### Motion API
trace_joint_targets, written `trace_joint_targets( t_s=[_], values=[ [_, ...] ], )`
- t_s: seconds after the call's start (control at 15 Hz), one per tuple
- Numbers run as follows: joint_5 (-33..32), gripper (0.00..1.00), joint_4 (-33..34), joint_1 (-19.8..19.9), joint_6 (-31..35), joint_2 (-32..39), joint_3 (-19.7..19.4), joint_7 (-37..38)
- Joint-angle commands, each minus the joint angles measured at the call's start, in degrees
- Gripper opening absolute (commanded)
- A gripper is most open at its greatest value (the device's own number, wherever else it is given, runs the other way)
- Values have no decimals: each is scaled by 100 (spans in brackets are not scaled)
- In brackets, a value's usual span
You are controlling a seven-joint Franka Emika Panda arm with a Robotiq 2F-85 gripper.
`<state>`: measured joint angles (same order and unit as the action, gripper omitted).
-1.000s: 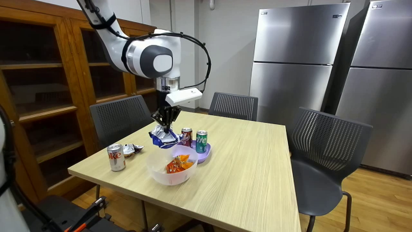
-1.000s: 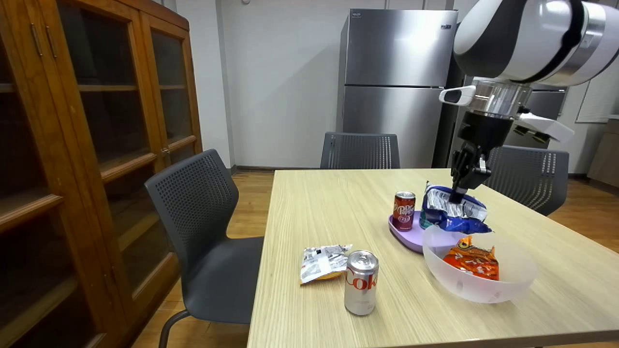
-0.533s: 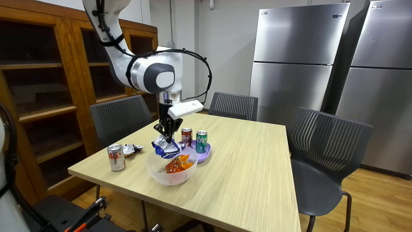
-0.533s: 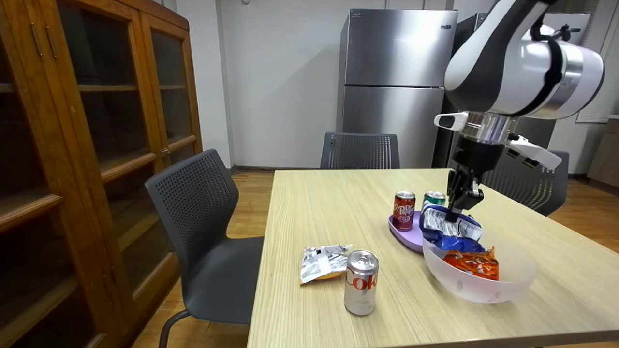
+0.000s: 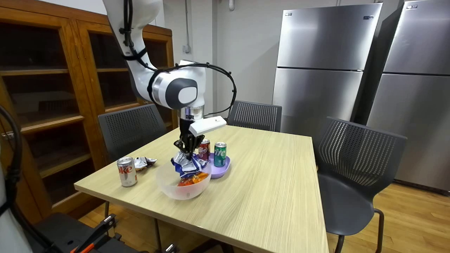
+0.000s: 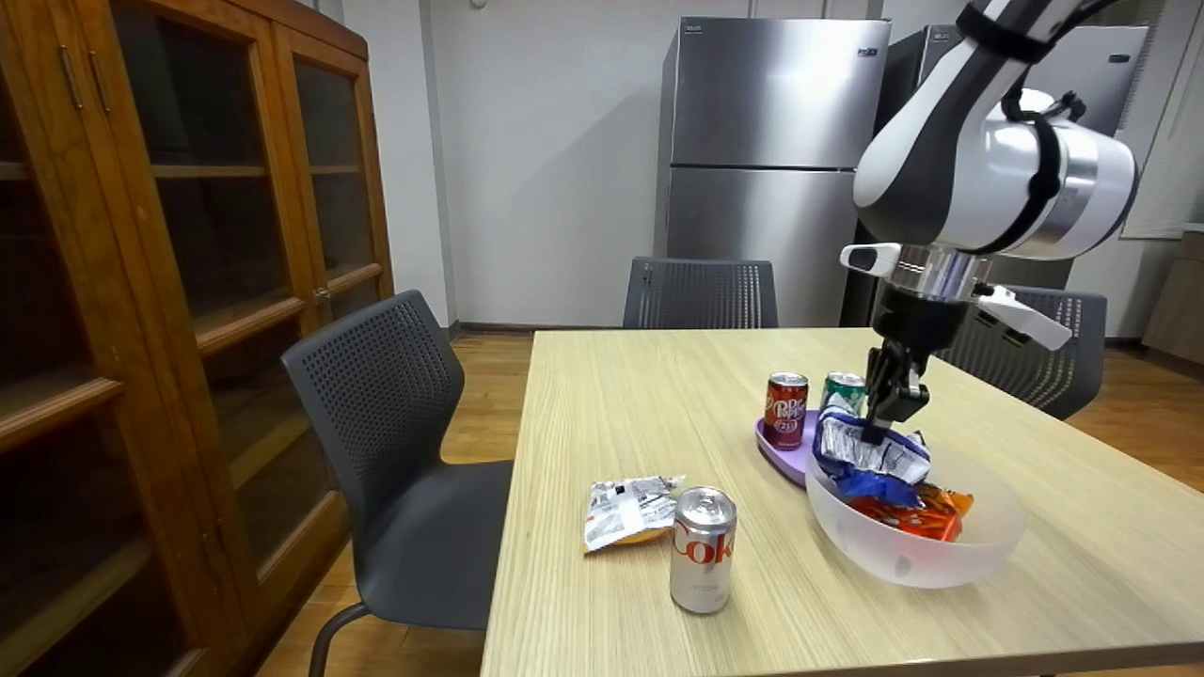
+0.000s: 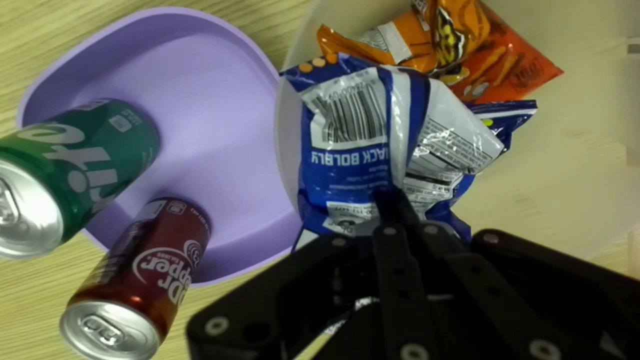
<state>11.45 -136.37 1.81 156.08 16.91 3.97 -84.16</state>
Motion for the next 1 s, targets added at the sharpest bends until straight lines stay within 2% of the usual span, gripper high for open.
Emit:
trace_joint_targets(
  t_s=[0.0, 0.2, 0.27, 0.4, 0.93],
  values=[
    [-103, 0, 135, 222, 56, 117, 170, 152],
    [-132, 0, 48, 239, 46, 46, 182, 154],
    [-141, 26, 8, 237, 49, 3, 187, 142],
    [-149, 34, -70, 237, 46, -90, 207, 114],
    [86, 93, -620, 253, -65, -1002, 486, -172]
  ],
)
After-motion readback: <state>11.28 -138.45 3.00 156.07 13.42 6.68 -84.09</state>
